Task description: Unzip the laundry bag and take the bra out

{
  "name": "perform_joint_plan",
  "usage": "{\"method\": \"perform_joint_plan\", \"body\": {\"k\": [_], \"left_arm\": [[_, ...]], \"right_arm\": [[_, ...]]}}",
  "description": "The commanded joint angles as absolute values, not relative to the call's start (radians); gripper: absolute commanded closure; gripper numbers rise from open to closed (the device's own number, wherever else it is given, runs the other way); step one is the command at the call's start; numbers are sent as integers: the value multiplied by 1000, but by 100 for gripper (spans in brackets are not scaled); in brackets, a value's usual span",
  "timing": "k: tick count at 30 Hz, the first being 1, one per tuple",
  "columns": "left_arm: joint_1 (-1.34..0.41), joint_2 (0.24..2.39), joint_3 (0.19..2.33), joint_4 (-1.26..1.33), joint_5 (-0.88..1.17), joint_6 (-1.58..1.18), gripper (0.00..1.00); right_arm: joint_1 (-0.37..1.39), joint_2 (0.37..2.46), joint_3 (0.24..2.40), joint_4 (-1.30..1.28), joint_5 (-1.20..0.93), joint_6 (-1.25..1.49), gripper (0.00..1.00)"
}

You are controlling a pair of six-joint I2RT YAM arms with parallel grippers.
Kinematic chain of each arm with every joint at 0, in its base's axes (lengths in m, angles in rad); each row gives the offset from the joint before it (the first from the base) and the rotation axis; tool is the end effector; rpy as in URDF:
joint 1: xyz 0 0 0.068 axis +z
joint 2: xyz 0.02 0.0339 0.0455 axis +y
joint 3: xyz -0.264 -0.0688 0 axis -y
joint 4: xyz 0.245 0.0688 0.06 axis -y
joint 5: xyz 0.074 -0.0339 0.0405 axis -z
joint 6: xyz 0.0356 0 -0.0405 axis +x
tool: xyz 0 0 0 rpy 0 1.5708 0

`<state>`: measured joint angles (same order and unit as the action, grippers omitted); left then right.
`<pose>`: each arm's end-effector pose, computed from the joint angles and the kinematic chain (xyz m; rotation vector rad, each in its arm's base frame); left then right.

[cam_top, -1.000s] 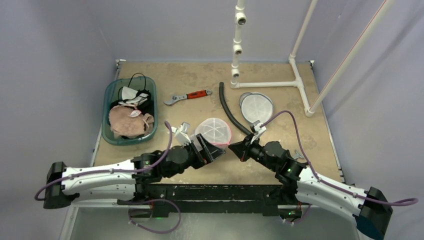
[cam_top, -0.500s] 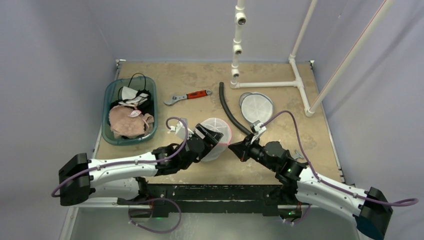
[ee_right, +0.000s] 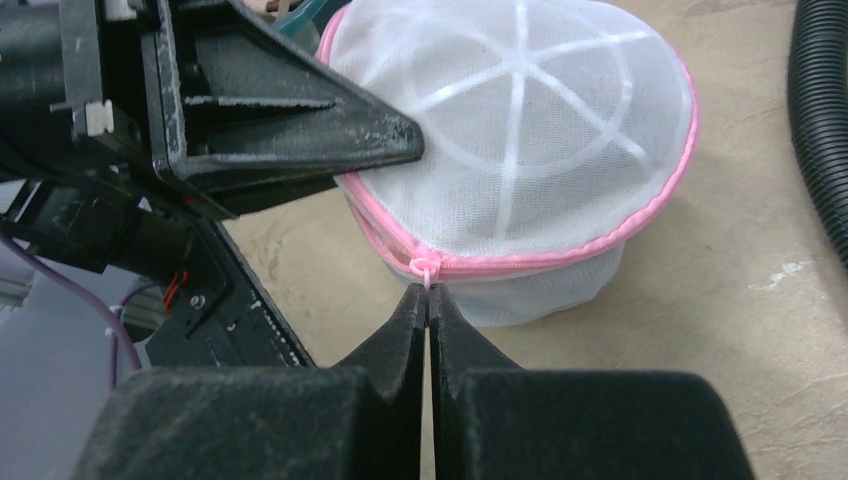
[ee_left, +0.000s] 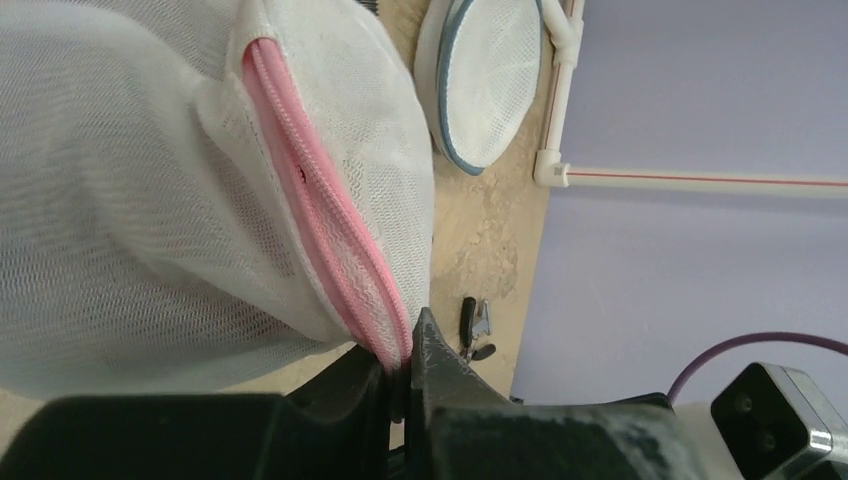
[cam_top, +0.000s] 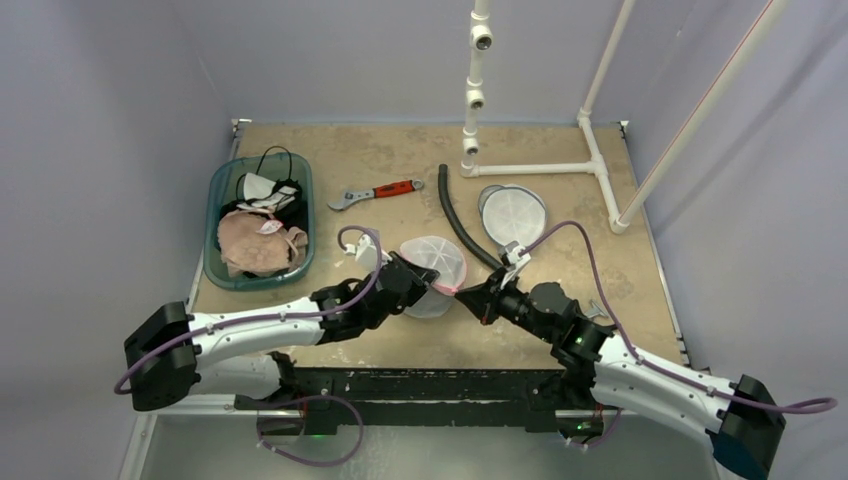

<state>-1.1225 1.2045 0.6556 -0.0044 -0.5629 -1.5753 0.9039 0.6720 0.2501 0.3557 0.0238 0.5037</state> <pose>0.1274 -0.2210 0.2286 -0.8335 2.0494 -1.0493 0.1063 0.1337 0.2250 -0.3279 1.7145 1.0413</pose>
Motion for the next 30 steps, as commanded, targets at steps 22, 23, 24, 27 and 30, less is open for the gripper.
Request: {"method": "perform_joint_plan", "body": {"k": [22,23,24,27,30], "left_arm": [[-640,992,704,53,219,-1040,100],[-630,989,706,53,235,-1029,100],[-619,989,710,49,249,-1017,100],[-592,1000,735,11,269,-977,100],[-569,1049,767,2,326,-929,100]], "right_arm": [[902,688,310,267,340,619,100],[902,685,309,251,361,631,100],[902,680,306,235,387,642,100],[901,652,300,183,436,668,100],[901,626,300,134,445,671,100]]}}
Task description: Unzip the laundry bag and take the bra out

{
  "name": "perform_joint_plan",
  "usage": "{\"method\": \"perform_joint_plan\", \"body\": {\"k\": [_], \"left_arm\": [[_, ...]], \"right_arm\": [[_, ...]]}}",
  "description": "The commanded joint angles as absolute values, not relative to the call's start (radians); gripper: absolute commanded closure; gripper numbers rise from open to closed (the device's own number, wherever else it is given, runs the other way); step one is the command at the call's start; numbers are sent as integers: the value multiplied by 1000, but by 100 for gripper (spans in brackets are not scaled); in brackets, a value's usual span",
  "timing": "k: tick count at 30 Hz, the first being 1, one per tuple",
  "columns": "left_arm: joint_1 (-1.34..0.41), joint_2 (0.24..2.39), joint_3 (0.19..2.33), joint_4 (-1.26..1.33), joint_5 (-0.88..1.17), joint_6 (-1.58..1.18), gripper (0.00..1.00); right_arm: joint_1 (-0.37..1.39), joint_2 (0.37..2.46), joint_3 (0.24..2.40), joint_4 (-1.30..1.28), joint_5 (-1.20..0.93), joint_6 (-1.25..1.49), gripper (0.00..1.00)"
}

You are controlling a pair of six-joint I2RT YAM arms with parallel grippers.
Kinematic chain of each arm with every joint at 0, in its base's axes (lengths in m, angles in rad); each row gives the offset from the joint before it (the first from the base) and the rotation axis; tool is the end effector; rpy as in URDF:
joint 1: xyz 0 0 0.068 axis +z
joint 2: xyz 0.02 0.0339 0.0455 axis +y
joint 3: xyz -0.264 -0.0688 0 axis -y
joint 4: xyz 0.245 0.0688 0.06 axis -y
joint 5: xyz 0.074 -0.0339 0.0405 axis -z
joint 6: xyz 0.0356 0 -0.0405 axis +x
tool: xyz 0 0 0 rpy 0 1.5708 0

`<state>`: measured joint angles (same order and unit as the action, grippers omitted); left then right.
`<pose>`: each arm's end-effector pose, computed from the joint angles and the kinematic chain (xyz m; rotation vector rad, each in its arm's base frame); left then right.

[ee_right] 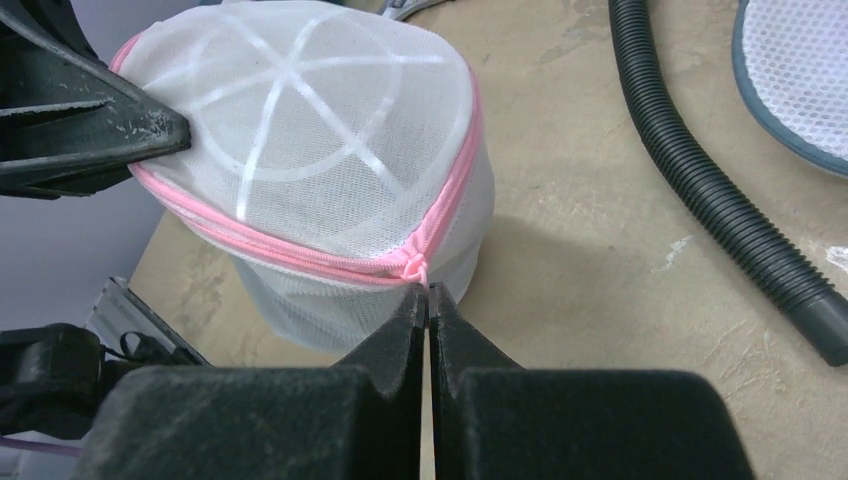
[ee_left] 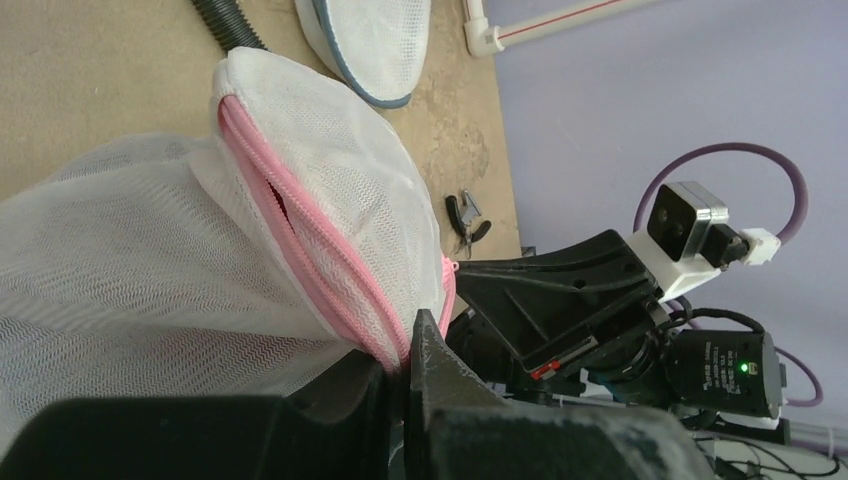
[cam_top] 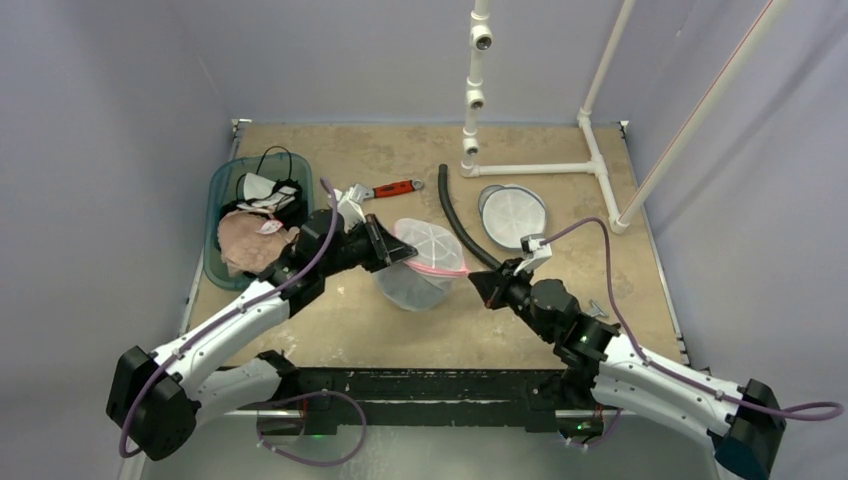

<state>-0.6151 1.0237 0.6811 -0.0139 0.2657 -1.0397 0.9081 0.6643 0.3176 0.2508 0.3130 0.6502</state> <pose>0.1866 -0.1433 0.2754 -0.2589 2.1518 -1.2988 0.1134 0.1275 0.2391 0.0234 1.7455 0.9090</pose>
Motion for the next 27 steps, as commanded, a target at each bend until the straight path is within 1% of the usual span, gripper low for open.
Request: {"method": "perform_joint_plan", "body": {"k": [1,3,7,10,11,12,13,16,18,19,21,24,27], "left_arm": [[-566,1067,773,5,343,-917,100],[-557,1111,780,48,381,-897,100],[-540,1213,812,95,442,-821,100],[-521,1283,834,57,408,-746,100],[-514,1296,819,59,391,-739,96],[-510,1305,796,81,386,-737,89],[-507,1311,770,102,385,-743,80],[-506,1291,697,159,381,-782,43],[-506,1237,668,153,368,-807,29],[-507,1201,663,131,359,-817,24],[-507,1115,671,61,355,-842,20],[-520,980,685,-50,342,-922,18],[-610,862,676,-119,223,-1046,17]], "right_arm": [[902,613,295,131,432,664,100],[901,580,276,182,393,618,100],[903,533,250,259,252,543,100],[903,506,227,316,148,513,100],[903,506,220,334,118,508,100],[902,510,215,350,89,504,100],[902,520,211,363,71,502,100],[902,557,209,391,41,497,100],[902,578,211,405,36,493,100],[903,585,213,409,35,493,100],[903,599,218,413,38,492,100],[902,608,222,416,43,492,100],[903,621,221,426,51,490,100]]}}
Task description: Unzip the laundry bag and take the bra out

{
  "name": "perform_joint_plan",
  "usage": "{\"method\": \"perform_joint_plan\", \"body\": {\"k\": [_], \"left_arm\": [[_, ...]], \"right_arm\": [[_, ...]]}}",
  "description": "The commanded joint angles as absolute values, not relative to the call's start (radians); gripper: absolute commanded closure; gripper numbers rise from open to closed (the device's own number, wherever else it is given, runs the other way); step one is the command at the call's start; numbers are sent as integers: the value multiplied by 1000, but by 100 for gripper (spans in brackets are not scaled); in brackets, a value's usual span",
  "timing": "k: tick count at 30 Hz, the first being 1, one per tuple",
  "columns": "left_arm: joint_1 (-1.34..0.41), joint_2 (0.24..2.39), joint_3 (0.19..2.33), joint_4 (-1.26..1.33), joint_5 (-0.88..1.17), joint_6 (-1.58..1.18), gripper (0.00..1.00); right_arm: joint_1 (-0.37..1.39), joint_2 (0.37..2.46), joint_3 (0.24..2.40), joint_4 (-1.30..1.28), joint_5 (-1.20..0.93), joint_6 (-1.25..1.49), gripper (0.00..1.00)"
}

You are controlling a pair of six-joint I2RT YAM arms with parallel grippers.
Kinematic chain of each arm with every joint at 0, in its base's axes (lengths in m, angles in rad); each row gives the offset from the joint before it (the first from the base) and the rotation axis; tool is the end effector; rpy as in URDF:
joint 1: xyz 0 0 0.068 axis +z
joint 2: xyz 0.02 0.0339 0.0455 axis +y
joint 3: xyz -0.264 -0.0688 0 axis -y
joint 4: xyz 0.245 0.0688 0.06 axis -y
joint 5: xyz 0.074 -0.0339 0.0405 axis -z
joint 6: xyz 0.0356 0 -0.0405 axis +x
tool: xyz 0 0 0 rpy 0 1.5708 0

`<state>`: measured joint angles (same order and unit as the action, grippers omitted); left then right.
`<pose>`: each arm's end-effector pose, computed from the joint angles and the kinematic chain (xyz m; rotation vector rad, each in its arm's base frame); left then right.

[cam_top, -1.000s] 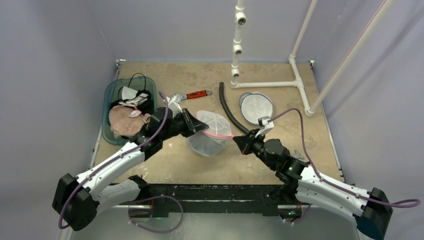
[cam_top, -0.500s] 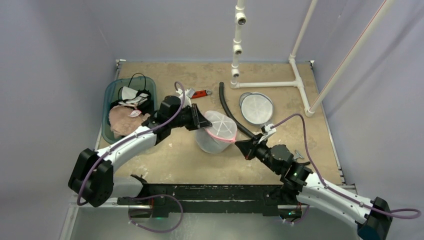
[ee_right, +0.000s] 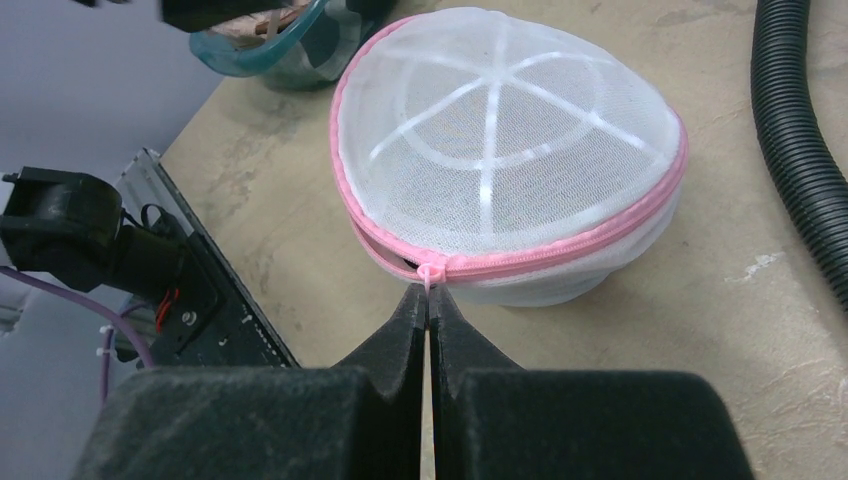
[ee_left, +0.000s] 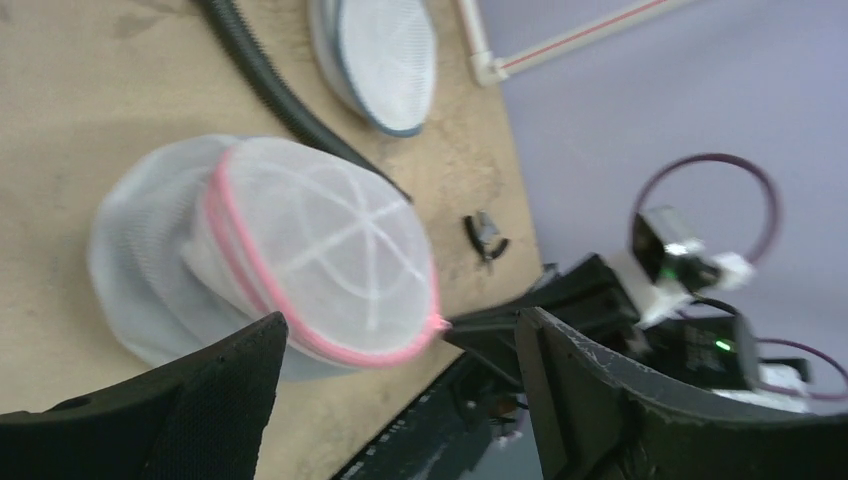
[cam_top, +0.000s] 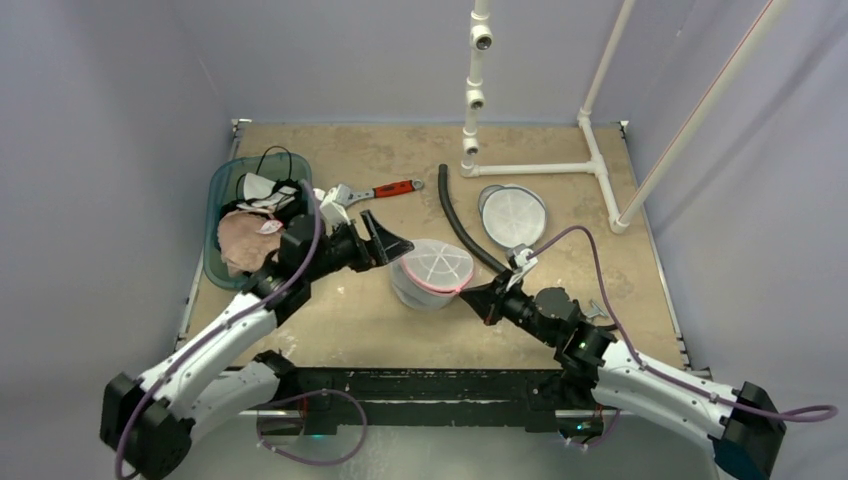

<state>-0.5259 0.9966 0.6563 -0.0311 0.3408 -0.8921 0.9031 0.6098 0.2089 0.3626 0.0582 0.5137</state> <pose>0.1910 -0.1246 0.2709 -0.1412 2.1368 -1.2245 0.1020 0.1260 0.2201 -0.2842 1.6889 1.0342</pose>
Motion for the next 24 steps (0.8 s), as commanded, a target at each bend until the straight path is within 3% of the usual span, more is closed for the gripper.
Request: {"method": "perform_joint_plan", "body": {"k": [1,9,18,21,24], "left_arm": [[-662,839,674,-142,170,-1086,17],[-1095,843,553,-59,-222,-1406,16],[-1108,1037,560,115,-296,-1460,19],[-1105,1075,570,136,-337,-1472,25],[-1092,1117,587,142,-342,-1471,39]], "right_arm": [[902,626,221,432,53,490,100],[902,663,233,462,55,490,100],[903,655,253,423,51,483,100],[902,646,255,411,44,480,100],[903,642,255,407,29,478,100]]}}
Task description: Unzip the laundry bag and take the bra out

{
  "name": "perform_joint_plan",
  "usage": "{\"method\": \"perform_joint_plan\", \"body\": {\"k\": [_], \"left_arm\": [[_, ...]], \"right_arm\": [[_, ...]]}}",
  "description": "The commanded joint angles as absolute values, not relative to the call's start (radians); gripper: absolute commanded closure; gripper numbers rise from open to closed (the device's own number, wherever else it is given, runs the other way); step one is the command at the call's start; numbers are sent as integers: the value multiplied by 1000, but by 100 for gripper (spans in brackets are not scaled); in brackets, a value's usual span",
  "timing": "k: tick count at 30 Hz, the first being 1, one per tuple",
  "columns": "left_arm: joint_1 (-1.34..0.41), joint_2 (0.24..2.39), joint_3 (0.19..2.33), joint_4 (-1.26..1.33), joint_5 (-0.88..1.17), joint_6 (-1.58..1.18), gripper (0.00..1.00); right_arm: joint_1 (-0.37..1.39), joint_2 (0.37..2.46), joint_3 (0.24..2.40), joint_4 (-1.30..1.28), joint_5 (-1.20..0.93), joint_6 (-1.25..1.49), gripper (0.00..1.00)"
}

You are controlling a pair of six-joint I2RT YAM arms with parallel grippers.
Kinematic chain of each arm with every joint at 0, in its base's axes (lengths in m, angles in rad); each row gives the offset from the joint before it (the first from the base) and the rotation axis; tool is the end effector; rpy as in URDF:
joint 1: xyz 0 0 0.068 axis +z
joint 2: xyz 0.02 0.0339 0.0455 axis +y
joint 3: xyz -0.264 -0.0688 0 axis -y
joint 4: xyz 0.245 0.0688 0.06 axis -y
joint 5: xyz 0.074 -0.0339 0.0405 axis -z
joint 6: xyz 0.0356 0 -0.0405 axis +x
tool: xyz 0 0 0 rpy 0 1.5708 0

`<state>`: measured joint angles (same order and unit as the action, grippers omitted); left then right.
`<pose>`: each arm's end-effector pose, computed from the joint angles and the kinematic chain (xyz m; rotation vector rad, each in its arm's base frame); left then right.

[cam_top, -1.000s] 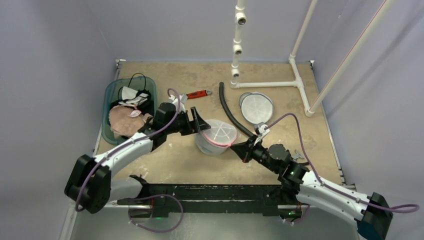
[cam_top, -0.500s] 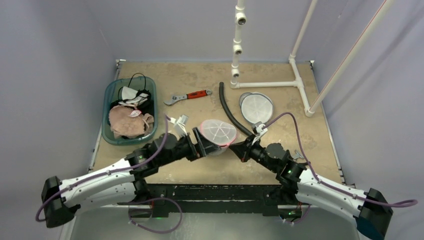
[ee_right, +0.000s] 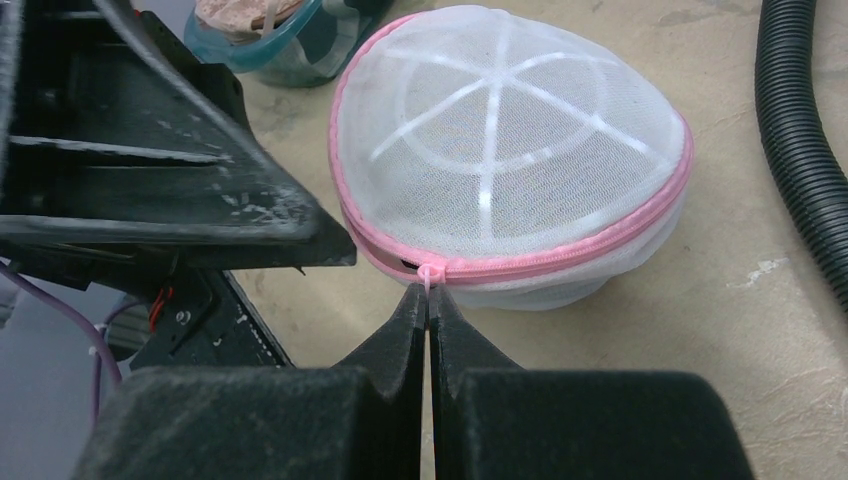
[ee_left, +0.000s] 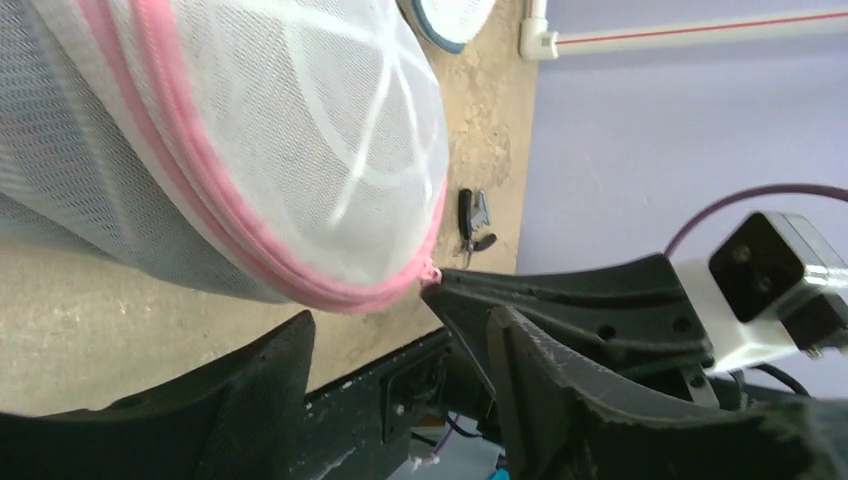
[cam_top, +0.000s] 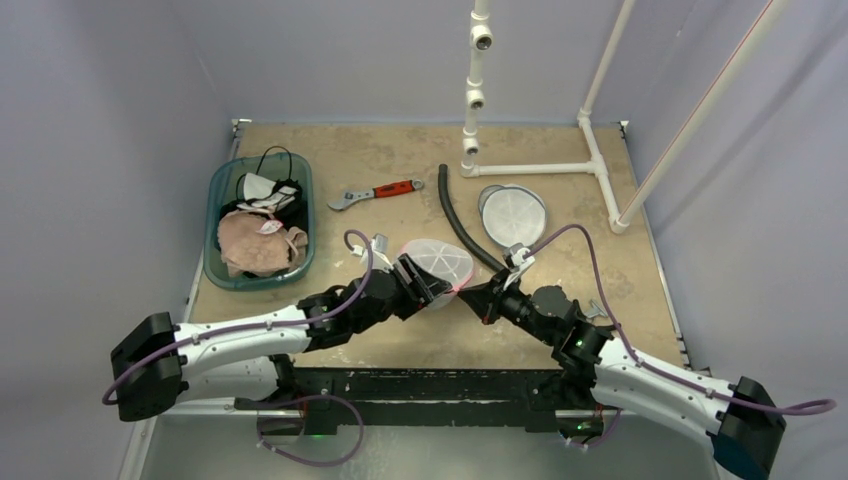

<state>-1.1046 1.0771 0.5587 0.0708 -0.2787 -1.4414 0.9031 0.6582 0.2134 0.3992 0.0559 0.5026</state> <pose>0.1144 -0.2055 0.2299 -0.5760 2.1967 -1.2676 0.1053 0.1303 0.2187 -0.2968 1.6929 1.0244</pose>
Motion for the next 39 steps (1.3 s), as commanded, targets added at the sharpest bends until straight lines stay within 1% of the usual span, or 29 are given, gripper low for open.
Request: {"method": "perform_joint_plan", "body": {"k": [1,5,8,10,13,23,27,30,39], "left_arm": [[-1084,1132,591,143,-334,-1469,43],[-1043,1177,586,165,-298,-1469,57],[-1020,1192,587,170,-281,-1459,70],[-1001,1184,590,158,-277,-1447,81],[-972,1154,597,129,-272,-1415,100],[-896,1049,681,-43,-243,-1243,100],[-847,1017,672,-47,-174,-1204,100],[-820,999,670,-59,-134,-1172,100],[-768,991,679,-77,-16,-1071,100]], "right_arm": [[903,641,256,409,22,476,100],[903,643,262,424,-17,470,100],[902,642,275,429,-47,464,100],[903,636,288,421,-51,462,100],[902,616,305,396,-31,469,100],[903,587,336,266,142,535,100],[902,581,319,204,188,583,100],[903,575,297,196,246,602,100],[903,597,243,186,333,683,100]]}}
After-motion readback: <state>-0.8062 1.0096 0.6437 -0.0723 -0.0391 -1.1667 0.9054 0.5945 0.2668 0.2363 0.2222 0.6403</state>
